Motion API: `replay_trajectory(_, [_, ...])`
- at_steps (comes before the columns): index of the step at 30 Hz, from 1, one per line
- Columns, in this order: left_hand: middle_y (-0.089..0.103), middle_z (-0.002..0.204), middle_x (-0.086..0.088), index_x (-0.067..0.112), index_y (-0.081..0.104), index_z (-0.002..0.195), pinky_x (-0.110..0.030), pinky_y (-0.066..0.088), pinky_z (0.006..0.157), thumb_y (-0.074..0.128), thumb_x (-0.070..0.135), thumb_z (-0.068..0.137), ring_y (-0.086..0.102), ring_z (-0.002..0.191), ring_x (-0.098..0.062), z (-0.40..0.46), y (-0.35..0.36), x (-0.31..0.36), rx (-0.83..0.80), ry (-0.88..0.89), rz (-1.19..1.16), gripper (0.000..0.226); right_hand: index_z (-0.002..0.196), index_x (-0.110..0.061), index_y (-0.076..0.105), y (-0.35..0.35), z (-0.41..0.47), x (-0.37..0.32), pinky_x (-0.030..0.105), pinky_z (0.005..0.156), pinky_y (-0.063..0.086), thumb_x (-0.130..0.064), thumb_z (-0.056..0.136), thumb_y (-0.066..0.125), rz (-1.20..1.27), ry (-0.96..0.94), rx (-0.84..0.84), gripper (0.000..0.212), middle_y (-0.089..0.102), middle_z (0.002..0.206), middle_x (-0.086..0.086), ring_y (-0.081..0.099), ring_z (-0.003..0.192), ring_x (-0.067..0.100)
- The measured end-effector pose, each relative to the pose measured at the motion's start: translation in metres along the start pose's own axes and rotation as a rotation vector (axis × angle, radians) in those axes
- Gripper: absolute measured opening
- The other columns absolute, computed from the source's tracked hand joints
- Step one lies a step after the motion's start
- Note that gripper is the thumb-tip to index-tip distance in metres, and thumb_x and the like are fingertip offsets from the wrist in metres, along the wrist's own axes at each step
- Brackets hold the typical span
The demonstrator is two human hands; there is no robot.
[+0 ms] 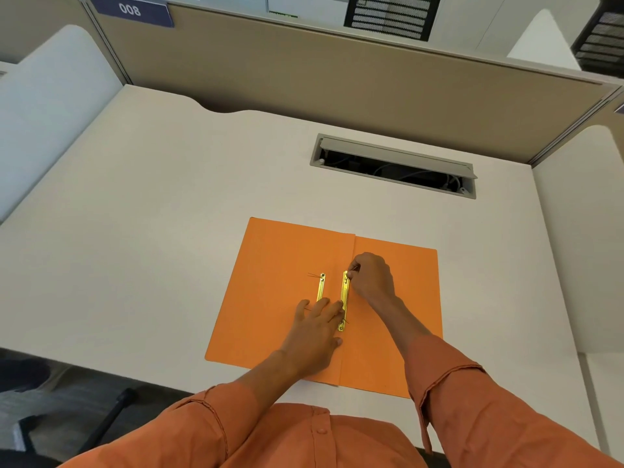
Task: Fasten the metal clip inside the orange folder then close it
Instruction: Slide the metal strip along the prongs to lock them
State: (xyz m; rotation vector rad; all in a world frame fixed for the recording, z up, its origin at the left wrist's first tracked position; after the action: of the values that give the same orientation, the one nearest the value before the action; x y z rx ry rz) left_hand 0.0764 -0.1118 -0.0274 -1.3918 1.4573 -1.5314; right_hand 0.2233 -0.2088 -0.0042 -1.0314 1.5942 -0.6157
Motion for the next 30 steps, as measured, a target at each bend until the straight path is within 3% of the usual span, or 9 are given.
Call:
replay_trajectory(12, [0.044, 0.158, 0.004, 0.019, 0.054, 0.146, -0.059, 0.027, 0.118, 0.061, 0.043, 0.095, 0.039, 0.148, -0.023, -0.001, 0.001, 0.000, 0.021, 0.002, 0.007, 0.057, 0.095, -0.008, 0.077, 0.003, 0.000, -0.024, 0.039, 0.078, 0.058, -0.002, 0.092, 0.071, -0.189, -0.162, -0.060, 0.009, 0.071, 0.105, 0.006, 0.070, 0.093, 0.026])
replay_trajectory(18, [0.045, 0.157, 0.003, 0.018, 0.054, 0.145, -0.060, 0.027, 0.118, 0.062, 0.042, 0.094, 0.040, 0.147, -0.024, -0.001, -0.003, 0.001, 0.030, 0.007, 0.016, 0.057, 0.094, -0.009, 0.078, 0.004, 0.005, -0.034, 0.035, 0.079, 0.054, -0.002, 0.091, 0.069, -0.273, -0.198, -0.120, 0.011, 0.073, 0.109, 0.007, 0.069, 0.097, 0.028])
replay_trajectory(23, [0.040, 0.161, 0.003, 0.018, 0.050, 0.149, -0.059, 0.022, 0.120, 0.059, 0.042, 0.097, 0.034, 0.150, -0.024, -0.003, -0.003, 0.001, 0.024, 0.007, 0.010, 0.058, 0.087, -0.008, 0.082, -0.003, 0.014, -0.027, 0.034, 0.075, 0.057, -0.005, 0.084, 0.077, -0.144, -0.066, -0.121, 0.007, 0.078, 0.099, 0.007, 0.072, 0.095, 0.026])
replay_trajectory(27, [0.036, 0.163, 0.003, 0.018, 0.046, 0.152, -0.059, 0.020, 0.121, 0.057, 0.042, 0.099, 0.031, 0.152, -0.023, -0.003, -0.004, 0.001, 0.012, 0.004, 0.018, 0.059, 0.080, -0.001, 0.082, -0.004, 0.017, -0.002, 0.048, 0.073, 0.067, 0.002, 0.075, 0.085, 0.169, 0.185, -0.141, 0.006, 0.079, 0.075, 0.019, 0.079, 0.071, 0.036])
replay_trajectory(30, [0.035, 0.164, 0.003, 0.018, 0.046, 0.152, -0.059, 0.019, 0.121, 0.057, 0.041, 0.099, 0.030, 0.152, -0.024, -0.003, -0.003, 0.000, 0.005, 0.001, 0.014, 0.059, 0.080, 0.008, 0.079, -0.002, 0.014, 0.012, 0.052, 0.077, 0.066, 0.009, 0.070, 0.089, 0.384, 0.369, -0.141, 0.014, 0.078, 0.081, 0.027, 0.071, 0.063, 0.033])
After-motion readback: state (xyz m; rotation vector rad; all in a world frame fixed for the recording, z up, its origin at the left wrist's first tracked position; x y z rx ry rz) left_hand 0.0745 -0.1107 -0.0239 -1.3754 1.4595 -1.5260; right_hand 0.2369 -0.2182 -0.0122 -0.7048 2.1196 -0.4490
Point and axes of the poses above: each hand's wrist, its own z-axis towards the middle knuckle, its own y-axis out of the palm, x = y × z, the point moved 9 cm from there along z, towards the middle knuckle
